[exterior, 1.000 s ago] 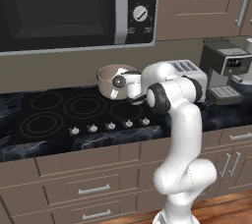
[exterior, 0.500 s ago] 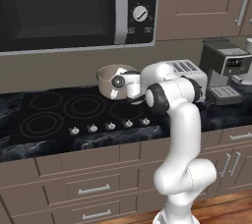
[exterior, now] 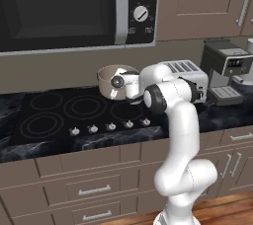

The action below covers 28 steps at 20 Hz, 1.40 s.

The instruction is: Move the pot and pan from the stove into the sink.

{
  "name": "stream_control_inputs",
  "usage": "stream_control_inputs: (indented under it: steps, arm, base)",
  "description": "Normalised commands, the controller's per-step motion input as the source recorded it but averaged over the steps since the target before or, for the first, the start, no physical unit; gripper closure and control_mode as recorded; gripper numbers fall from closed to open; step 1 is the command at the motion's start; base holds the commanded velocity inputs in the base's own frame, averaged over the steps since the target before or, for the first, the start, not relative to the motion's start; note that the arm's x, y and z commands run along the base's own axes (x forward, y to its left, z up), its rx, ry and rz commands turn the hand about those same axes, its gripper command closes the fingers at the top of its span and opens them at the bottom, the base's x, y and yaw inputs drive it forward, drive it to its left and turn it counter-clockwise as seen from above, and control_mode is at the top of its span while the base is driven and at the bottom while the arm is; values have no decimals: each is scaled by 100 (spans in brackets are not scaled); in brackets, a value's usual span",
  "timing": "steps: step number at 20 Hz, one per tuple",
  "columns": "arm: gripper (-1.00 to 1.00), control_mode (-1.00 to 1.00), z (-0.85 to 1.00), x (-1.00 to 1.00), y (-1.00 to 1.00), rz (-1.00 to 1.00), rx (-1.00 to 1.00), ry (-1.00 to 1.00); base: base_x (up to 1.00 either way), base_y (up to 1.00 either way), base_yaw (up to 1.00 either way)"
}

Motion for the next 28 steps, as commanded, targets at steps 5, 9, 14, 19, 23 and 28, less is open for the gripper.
stream_control_inputs:
  steps: [5,9,14,19,23,28]
  arm:
    - [100,-100,-3,7,0,0,-1,0]
    - [100,-100,0,0,0,0,0,0]
    - [100,-100,0,0,0,0,0,0]
    - [100,-100,3,0,0,-1,0,0]
    - [100,-100,19,0,3,-6,0,0]
    - [100,-100,29,-2,1,-7,0,0]
  base:
    - [0,0,0]
    - [0,0,0]
    - [0,0,0]
    - [0,0,0]
    - [0,0,0]
    - [0,0,0]
